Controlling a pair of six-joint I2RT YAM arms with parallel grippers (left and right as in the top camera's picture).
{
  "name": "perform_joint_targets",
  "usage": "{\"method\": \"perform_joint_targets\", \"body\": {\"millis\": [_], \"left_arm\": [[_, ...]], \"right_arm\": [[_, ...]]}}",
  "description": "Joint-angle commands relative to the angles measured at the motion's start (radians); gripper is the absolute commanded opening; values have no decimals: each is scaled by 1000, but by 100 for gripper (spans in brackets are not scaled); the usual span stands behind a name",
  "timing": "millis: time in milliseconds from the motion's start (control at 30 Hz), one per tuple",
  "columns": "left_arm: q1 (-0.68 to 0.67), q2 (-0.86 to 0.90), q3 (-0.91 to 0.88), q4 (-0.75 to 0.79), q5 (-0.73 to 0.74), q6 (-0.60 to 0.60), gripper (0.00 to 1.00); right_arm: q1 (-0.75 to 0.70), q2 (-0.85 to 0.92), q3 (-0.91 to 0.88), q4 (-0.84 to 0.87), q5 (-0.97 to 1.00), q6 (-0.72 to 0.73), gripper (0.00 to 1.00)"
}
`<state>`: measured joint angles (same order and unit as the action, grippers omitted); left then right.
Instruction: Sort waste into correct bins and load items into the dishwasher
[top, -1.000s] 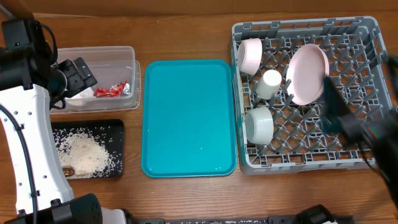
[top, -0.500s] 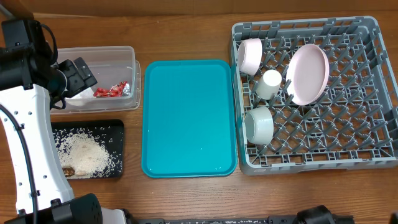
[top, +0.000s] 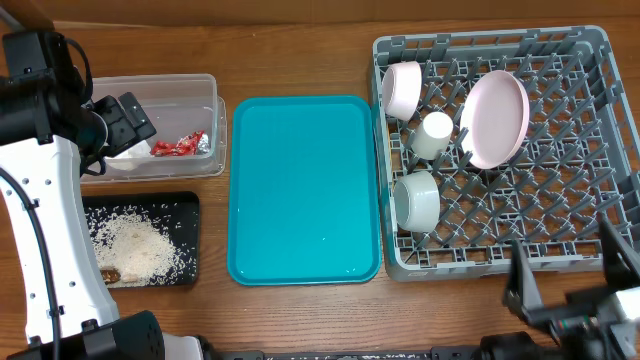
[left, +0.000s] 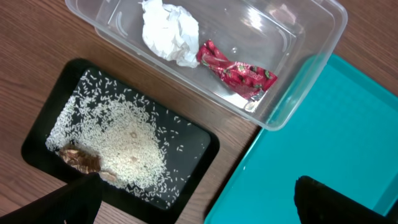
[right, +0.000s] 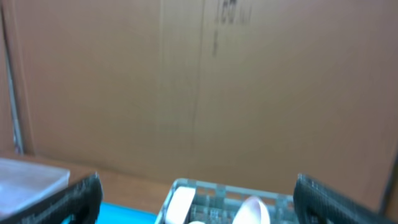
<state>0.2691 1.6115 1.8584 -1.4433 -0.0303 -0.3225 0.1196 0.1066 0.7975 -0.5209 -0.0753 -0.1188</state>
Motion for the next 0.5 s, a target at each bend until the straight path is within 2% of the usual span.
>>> {"method": "perform_joint_targets", "body": {"millis": [0, 67, 200, 300, 467], "left_arm": [[-1, 5, 0, 4, 4, -14, 100], [-1, 5, 0, 4, 4, -14, 100], [-1, 5, 0, 4, 4, -14, 100], [-1, 5, 0, 4, 4, -14, 100], [-1, 5, 0, 4, 4, -14, 100]], "right_arm": [[-21, -19, -170, 193, -39, 74, 100], [-37, -45, -309, 360, -39, 126, 100], [-57, -104, -473, 510, -39, 198, 100], [-69, -103, -545, 558, -39, 248, 100], [-69, -103, -637, 573, -30, 249, 100]]}}
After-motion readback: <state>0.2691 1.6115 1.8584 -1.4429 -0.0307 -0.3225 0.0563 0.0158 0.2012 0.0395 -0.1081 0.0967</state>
